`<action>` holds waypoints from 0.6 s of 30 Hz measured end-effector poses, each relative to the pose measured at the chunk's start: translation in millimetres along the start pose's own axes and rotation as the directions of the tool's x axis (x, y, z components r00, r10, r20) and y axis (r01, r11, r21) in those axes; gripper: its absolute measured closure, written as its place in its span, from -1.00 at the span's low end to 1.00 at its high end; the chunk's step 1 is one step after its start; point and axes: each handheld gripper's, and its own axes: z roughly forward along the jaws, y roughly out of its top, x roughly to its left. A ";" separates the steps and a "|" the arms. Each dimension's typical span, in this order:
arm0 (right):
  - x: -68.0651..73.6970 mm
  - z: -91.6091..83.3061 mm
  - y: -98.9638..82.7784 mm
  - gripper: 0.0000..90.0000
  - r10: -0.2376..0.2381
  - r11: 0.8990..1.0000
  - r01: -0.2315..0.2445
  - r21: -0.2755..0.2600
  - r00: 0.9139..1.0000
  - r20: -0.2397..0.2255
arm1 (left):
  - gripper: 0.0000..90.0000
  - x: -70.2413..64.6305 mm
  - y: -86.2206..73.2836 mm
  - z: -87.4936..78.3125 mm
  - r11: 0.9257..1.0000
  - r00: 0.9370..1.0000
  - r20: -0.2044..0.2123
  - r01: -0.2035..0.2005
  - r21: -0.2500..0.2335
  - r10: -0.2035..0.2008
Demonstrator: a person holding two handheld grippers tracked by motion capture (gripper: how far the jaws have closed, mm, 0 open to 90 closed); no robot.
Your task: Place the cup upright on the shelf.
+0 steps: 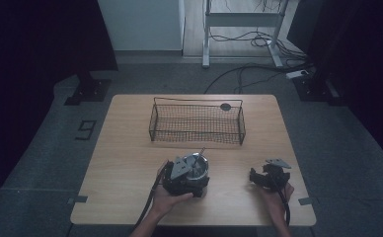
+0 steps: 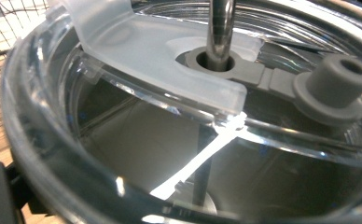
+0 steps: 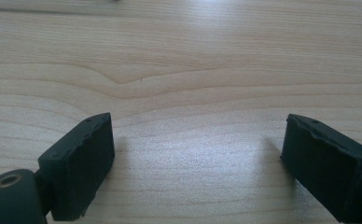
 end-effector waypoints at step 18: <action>0.6 -0.6 -0.2 -0.76 -0.001 1.000 0.001 -0.002 1.000 -0.005 | -0.92 10.3 32.9 -22.3 0.999 1.000 -0.030 -0.004 -0.035 0.003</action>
